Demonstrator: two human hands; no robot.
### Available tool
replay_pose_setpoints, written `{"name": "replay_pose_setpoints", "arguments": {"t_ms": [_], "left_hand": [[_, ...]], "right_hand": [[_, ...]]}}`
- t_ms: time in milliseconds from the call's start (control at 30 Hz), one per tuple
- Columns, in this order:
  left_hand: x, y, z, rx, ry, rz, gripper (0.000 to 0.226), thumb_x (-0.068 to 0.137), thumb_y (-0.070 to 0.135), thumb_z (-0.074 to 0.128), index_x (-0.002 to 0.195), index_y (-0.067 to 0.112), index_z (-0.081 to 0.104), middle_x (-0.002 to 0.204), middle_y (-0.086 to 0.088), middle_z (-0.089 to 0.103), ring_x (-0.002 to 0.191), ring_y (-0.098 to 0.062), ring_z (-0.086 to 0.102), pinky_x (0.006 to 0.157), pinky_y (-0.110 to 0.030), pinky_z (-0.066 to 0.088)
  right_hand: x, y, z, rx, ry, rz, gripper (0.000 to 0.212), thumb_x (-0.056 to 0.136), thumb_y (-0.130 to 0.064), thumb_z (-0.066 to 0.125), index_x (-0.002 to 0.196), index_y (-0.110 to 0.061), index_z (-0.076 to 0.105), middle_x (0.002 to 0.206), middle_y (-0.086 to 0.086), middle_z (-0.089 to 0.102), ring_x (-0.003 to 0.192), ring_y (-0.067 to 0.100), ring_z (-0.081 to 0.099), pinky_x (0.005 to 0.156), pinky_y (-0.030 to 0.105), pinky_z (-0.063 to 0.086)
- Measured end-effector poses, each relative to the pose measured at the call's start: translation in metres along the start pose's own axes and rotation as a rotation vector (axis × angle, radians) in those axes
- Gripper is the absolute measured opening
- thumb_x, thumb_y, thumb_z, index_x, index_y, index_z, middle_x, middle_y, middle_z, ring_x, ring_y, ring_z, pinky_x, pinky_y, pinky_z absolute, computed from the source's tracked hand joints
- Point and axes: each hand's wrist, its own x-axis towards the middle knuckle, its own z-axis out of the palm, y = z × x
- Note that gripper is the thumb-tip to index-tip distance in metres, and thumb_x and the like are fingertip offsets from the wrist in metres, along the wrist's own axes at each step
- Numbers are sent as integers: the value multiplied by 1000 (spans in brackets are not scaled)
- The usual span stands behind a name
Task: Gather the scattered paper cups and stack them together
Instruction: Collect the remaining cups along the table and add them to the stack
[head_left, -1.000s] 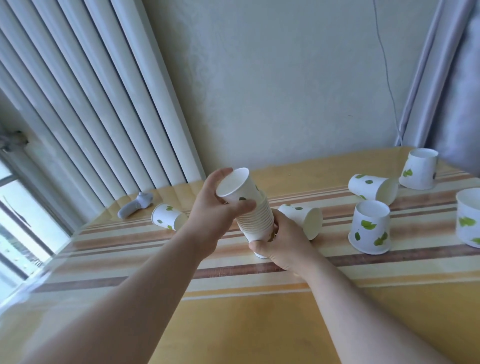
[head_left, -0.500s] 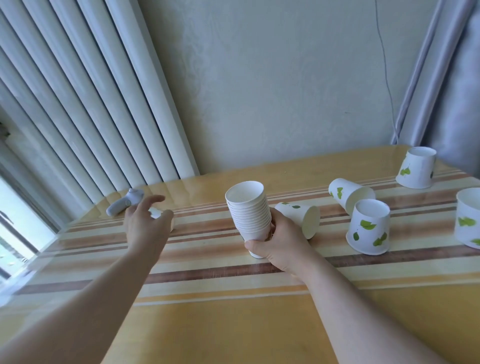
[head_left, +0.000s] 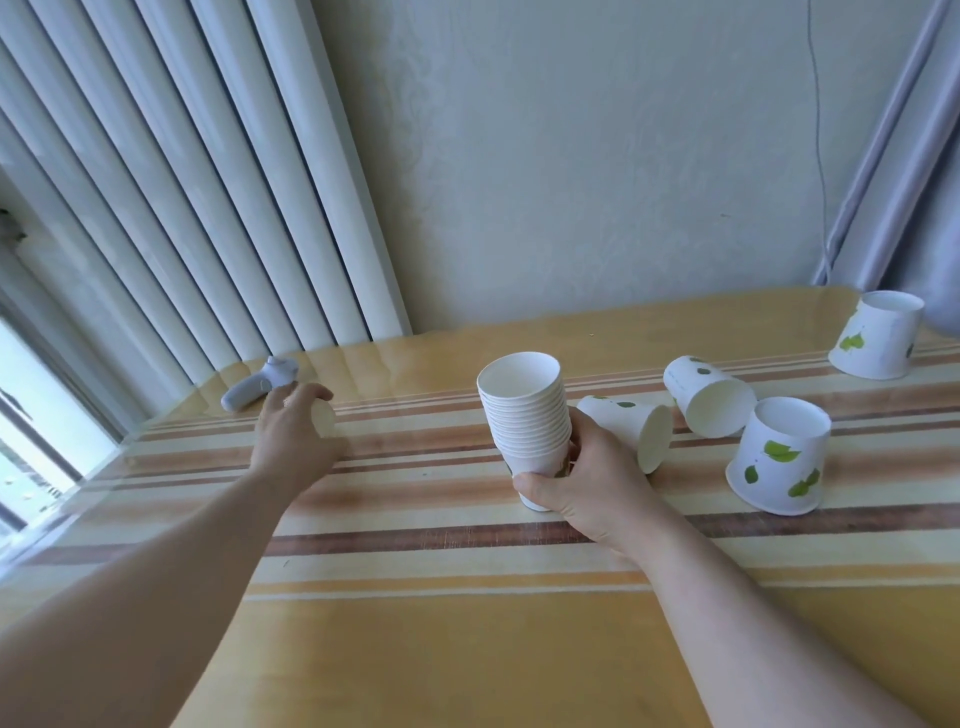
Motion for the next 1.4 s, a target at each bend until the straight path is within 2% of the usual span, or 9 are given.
{"name": "replay_pose_setpoints", "arguments": {"t_ms": [100, 367, 600, 733, 833, 967, 1100, 1267, 1400], "left_hand": [[-12, 15, -2, -120, 130, 24, 55, 89, 2, 77, 138, 21, 60, 156, -12, 39, 127, -36, 52, 94, -39, 48], [-72, 72, 23, -669, 55, -96, 38, 91, 55, 78, 114, 30, 63, 105, 3, 76, 96, -23, 73, 72, -34, 52], [-91, 59, 32, -346, -188, 67, 45, 81, 41, 88, 106, 35, 50, 108, 11, 69, 88, -21, 67, 69, -34, 52], [-92, 70, 28, -44, -278, 202, 75, 77, 30, 78, 140, 41, 39, 118, 11, 53, 113, -22, 51, 89, -37, 44], [-89, 80, 24, 142, -325, 220, 93, 81, 45, 71, 161, 52, 24, 124, 5, 50, 125, -24, 43, 107, -43, 37], [-80, 81, 25, 157, -313, 175, 68, 85, 70, 62, 147, 43, 53, 119, 6, 59, 124, -28, 53, 103, -45, 44], [-86, 78, 26, -343, -287, 105, 49, 80, 58, 79, 122, 34, 71, 104, 5, 78, 99, -20, 74, 82, -36, 57], [-78, 119, -3, -1175, -114, 29, 66, 73, 31, 87, 132, 15, 61, 127, -11, 74, 120, -29, 75, 102, -41, 62], [-87, 165, -21, -1134, -222, 257, 69, 71, 33, 89, 131, 11, 62, 129, -18, 75, 121, -28, 74, 105, -41, 60]], "right_hand": [[1, 0, 0, -12, 12, 6, 49, 75, -27, 89, 115, -40, 64, 106, -12, 77, 100, 10, 72, 87, 33, 62], [-3, -4, 1, -24, 12, 22, 51, 77, -25, 89, 119, -41, 63, 107, -15, 76, 99, 4, 71, 80, 22, 57], [-5, -7, -1, -16, 19, 26, 50, 77, -24, 89, 114, -43, 63, 106, -15, 76, 99, 4, 71, 84, 26, 59], [-5, -7, -1, -9, 15, 24, 48, 78, -24, 88, 115, -41, 63, 107, -14, 76, 101, 6, 71, 83, 25, 59], [-5, -7, 0, -11, 14, 25, 47, 78, -24, 89, 113, -42, 63, 106, -14, 76, 101, 6, 72, 84, 26, 60], [-5, -7, -1, -13, 14, 23, 48, 77, -24, 89, 114, -43, 63, 107, -15, 77, 103, 6, 71, 91, 32, 61], [-6, -7, -1, -13, 9, 20, 48, 77, -26, 88, 114, -43, 63, 108, -14, 77, 103, 7, 71, 90, 33, 62], [-5, -8, 0, -10, 0, 25, 51, 79, -24, 88, 119, -41, 62, 107, -14, 75, 102, 8, 71, 84, 29, 60], [-5, -8, -1, -1, -8, 15, 54, 81, -21, 89, 123, -39, 61, 110, -15, 74, 103, 3, 68, 80, 23, 52]]}}
